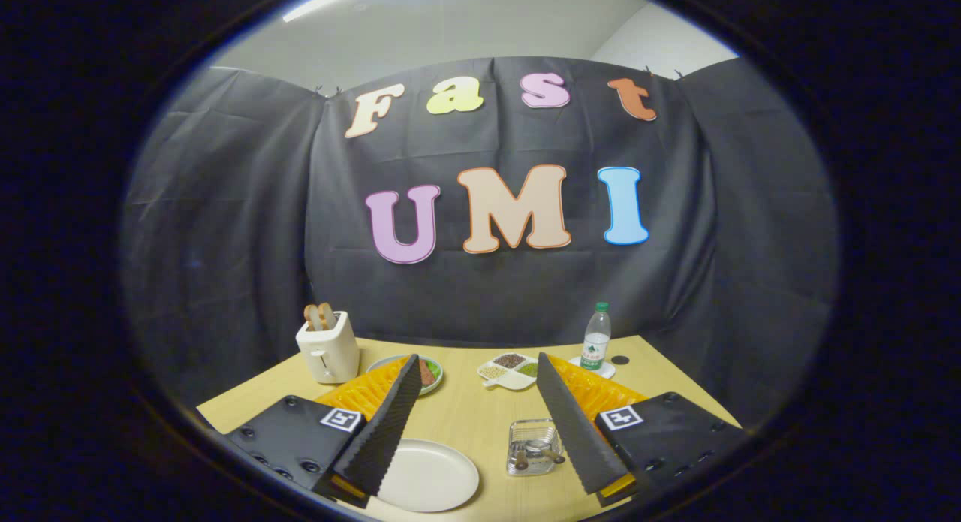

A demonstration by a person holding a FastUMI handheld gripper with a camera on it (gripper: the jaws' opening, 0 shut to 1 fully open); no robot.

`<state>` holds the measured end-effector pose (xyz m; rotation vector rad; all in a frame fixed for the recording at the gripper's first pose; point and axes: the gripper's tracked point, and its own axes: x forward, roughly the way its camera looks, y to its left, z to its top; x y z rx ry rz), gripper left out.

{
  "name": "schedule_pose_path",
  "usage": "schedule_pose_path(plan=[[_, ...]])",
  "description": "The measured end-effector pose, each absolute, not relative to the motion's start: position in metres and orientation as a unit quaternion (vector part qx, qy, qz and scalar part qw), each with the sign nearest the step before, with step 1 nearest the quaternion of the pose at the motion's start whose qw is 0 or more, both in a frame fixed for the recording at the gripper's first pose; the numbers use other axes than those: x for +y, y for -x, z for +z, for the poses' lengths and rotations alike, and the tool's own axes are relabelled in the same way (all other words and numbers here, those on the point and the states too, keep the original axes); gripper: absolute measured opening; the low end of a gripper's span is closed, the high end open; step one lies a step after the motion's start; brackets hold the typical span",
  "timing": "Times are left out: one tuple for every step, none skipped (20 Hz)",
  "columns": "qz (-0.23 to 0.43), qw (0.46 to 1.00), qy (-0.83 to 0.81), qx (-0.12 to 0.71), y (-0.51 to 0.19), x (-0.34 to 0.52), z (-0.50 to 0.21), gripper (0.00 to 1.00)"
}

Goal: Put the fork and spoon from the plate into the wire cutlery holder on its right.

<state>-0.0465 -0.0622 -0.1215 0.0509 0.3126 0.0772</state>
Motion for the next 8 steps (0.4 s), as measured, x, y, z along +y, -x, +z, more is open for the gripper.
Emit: schedule_pose_path(plan=[[0.037,0.988,-0.031,0.15,0.047,-0.063,-0.117,0.98],[0.036,0.988,-0.037,0.146,0.047,-0.063,-0.114,0.98],[0.04,0.988,-0.041,0.142,0.049,-0.062,-0.11,0.98],[0.04,0.989,-0.042,0.138,0.049,-0.063,-0.106,0.98],[0.041,0.989,-0.044,0.132,0.048,-0.065,-0.101,0.98],[0.044,0.99,-0.049,0.128,0.048,-0.065,-0.097,0.98],[0.048,0.989,-0.055,0.125,0.049,-0.064,-0.093,0.98],[0.052,0.989,-0.061,0.123,0.05,-0.062,-0.09,0.98]])
